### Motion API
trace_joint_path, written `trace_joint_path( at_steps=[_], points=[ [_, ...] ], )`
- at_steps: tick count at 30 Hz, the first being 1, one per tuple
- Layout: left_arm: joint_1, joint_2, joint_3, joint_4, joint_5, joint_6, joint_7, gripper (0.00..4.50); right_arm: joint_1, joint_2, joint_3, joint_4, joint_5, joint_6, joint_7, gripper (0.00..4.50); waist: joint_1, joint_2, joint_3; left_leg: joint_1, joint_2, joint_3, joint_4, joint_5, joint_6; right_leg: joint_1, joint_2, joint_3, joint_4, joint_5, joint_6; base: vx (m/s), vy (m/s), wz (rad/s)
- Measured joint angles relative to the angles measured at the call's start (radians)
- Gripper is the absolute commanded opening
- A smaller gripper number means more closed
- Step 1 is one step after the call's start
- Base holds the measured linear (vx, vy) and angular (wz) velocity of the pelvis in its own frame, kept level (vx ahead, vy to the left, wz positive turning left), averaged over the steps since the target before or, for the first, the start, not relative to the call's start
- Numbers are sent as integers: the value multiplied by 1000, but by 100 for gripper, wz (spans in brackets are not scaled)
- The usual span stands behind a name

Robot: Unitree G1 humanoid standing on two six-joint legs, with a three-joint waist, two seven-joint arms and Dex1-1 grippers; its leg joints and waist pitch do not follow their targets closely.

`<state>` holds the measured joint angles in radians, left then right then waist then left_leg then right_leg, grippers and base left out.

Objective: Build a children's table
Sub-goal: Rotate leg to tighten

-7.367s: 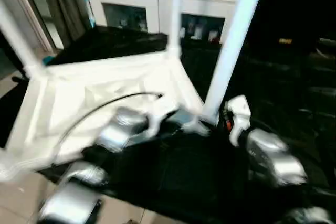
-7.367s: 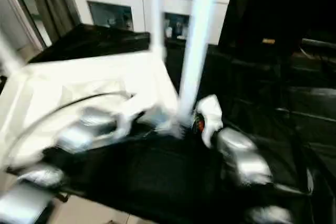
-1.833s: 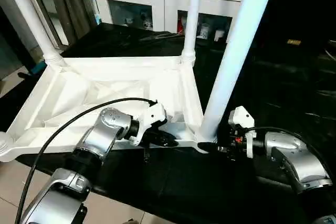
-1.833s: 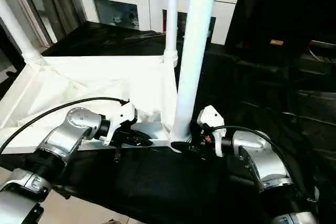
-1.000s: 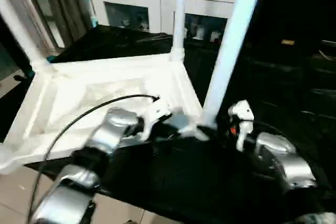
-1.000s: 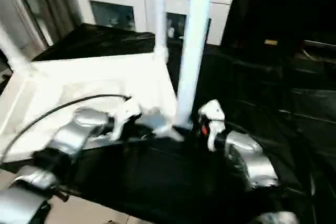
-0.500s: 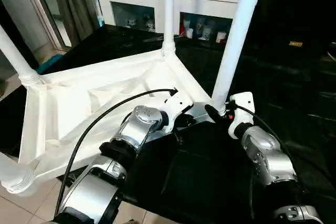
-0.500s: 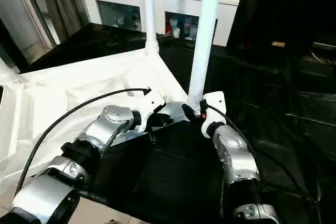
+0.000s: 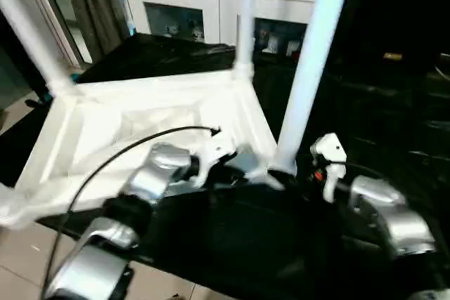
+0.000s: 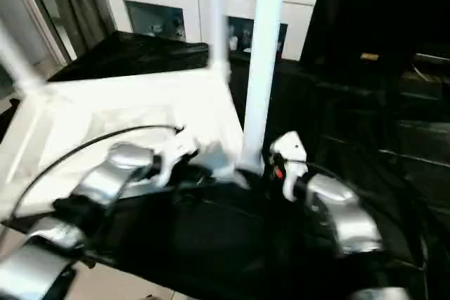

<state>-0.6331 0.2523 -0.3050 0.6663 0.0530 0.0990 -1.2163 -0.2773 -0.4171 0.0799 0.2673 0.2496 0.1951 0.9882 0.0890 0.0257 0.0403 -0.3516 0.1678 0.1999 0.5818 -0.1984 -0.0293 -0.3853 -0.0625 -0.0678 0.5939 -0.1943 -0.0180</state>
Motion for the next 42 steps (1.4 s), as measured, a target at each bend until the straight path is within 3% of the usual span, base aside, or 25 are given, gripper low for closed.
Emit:
trace_joint_path(
  at_steps=[7,19,26,32,36,42],
  points=[
    [23,28,-1,-37,-12,3,-46,0,1,-31,22,-2,16,1,76,356,-1,-1,1,0,0,0,0,0,0,-1,0,0,0,-1,-1,0,0,0],
    [32,35,-4,-54,-15,11,-65,0,0,-29,29,-2,17,-1,96,250,1,-1,1,-1,0,0,0,0,0,-1,0,0,0,-1,-1,0,0,0],
    [32,33,-4,-55,-15,13,-54,0,9,-13,15,4,17,-17,84,220,0,-2,1,-1,0,0,0,0,0,-1,0,0,0,-1,-1,0,0,0],
    [-21,-53,6,38,25,8,114,0,7,68,-38,54,-20,-49,-118,209,-3,-1,0,2,0,0,5,-2,-4,3,0,1,0,-3,3,0,0,0],
    [-91,-160,20,139,60,43,318,0,-35,173,-102,102,-69,-35,-386,205,-6,-2,0,2,-1,0,7,-2,-3,4,-1,1,-1,-3,4,0,0,0],
    [-122,-222,25,191,73,45,429,0,-50,240,-120,117,-127,-67,-564,202,-2,2,-2,1,-2,0,5,-2,-3,4,-2,1,0,-2,1,0,0,0]
  ],
)
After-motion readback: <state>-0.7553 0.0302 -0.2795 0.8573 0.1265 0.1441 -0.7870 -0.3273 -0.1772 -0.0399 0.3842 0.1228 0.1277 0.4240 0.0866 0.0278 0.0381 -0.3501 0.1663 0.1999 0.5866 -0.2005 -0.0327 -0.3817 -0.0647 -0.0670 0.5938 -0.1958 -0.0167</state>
